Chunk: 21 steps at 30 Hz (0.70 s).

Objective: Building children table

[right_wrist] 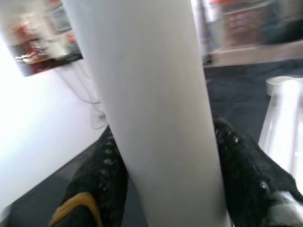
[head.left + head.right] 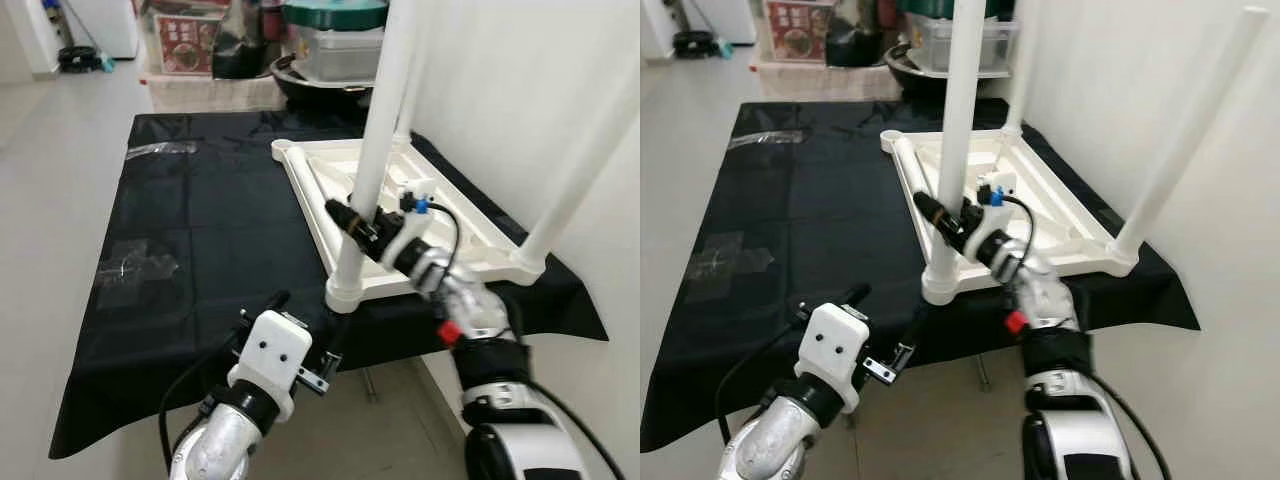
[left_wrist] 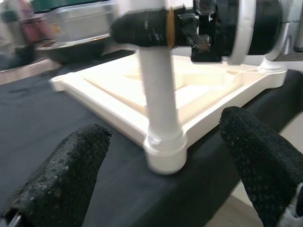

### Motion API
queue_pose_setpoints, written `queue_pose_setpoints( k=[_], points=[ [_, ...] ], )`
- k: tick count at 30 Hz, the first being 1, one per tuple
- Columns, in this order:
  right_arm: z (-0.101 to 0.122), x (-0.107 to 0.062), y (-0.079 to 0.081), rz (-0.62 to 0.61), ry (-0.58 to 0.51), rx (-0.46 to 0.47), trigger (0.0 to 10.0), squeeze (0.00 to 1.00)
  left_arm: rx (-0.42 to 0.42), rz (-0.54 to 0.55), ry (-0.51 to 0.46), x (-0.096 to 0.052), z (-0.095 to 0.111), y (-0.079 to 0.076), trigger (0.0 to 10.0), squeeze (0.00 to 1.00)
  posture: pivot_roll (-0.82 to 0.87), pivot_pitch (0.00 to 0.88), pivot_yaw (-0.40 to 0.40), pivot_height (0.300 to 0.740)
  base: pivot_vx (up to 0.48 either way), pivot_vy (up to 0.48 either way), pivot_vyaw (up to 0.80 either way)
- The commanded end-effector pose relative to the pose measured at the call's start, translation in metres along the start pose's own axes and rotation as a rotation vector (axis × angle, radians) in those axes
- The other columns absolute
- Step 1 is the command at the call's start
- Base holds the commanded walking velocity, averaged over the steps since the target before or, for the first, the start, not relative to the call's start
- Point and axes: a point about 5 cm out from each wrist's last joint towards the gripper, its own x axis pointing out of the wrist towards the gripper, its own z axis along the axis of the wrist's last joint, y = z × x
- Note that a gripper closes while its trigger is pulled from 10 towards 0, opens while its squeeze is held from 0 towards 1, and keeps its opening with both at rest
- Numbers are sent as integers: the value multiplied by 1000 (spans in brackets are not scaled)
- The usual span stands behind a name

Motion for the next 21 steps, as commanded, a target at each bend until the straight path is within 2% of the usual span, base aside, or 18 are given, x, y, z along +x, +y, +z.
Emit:
queue_pose_setpoints(
  k=[1, 3, 5, 8, 10, 11, 12, 13, 14, 16, 19, 20, 21],
  points=[
    [-13, 5, 13, 148, 57, 46, 10000, 0, 5, -2, 8, 0, -2, -1, 10000, 0, 141, 32, -101, 740, 0, 0, 0],
    [-20, -1, 23, 341, 171, 35, 10000, 0, 7, 0, 8, 0, -2, 0, 10000, 0, 147, 31, -102, 740, 0, 0, 0],
    [-23, 2, 25, 373, 207, 17, 10000, 0, 8, 2, 8, 0, -2, 0, 10000, 0, 148, 31, -102, 740, 0, 0, 0],
    [-23, 2, 25, 373, 207, 17, 10000, 0, 8, 2, 8, 0, -2, 0, 10000, 0, 148, 31, -102, 740, 0, 0, 0],
    [-27, 16, 23, 321, 231, -61, 10000, 0, 9, 2, 8, -1, -2, 0, 10000, 0, 150, 28, -103, 740, 0, 0, 0],
    [-27, 16, 23, 321, 231, -61, 10000, 0, 9, 2, 8, -1, -2, 0, 10000, 0, 150, 28, -103, 740, 0, 0, 0],
    [-27, 22, 21, 288, 226, -104, 10000, 0, 9, 2, 8, -1, -2, 0, 10000, 0, 150, 27, -102, 740, 0, 0, 0],
    [-24, 28, 15, 195, 205, -131, 0, 0, 9, 2, 8, -1, -2, -1, 10000, 0, 150, 23, -103, 740, 0, 0, 0],
    [-22, 32, 11, 127, 179, -147, 0, 0, 9, 2, 8, -1, -2, -1, 10000, 0, 150, 22, -102, 740, 0, 0, 0],
    [-19, 34, 8, 82, 159, -153, 0, 0, 9, 2, 8, -1, -2, -1, 10000, 0, 150, 20, -103, 740, 0, 0, 0],
    [-10, 32, -3, -77, 98, -132, 0, 0, 8, 1, 8, -1, -2, -1, 10000, 0, 148, 16, -101, 740, 0, 0, 0],
    [-10, 32, -3, -77, 98, -132, 0, 0, 8, 1, 8, -1, -2, -1, 10000, 0, 148, 16, -101, 740, 0, 0, 0],
    [-8, 31, -8, -176, 83, -113, 0, 0, 8, 1, 7, -1, -2, -1, 10000, 0, 146, 15, -101, 740, 0, 0, 0]
  ],
)
